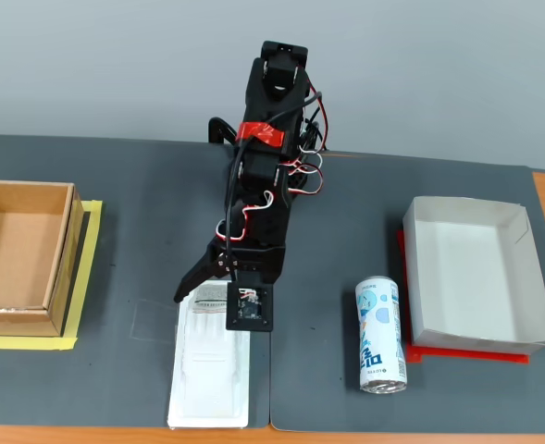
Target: Pick the sandwich and put it in the gray box
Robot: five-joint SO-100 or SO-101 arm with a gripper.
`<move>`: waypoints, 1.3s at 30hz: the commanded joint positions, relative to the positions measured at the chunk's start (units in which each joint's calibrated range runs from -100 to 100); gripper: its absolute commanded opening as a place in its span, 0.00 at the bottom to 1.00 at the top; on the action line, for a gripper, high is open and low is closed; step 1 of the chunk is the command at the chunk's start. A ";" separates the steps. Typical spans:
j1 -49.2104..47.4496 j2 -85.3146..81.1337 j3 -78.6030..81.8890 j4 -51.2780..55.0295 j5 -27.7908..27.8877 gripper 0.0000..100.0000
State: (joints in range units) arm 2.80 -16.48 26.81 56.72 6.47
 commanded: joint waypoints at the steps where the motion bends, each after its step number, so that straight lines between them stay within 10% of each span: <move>1: -0.30 0.59 -3.06 -2.73 0.07 0.42; 39: 2.98 13.98 -2.97 -13.67 0.22 0.36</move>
State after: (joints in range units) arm 5.01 -2.12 26.72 43.63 6.47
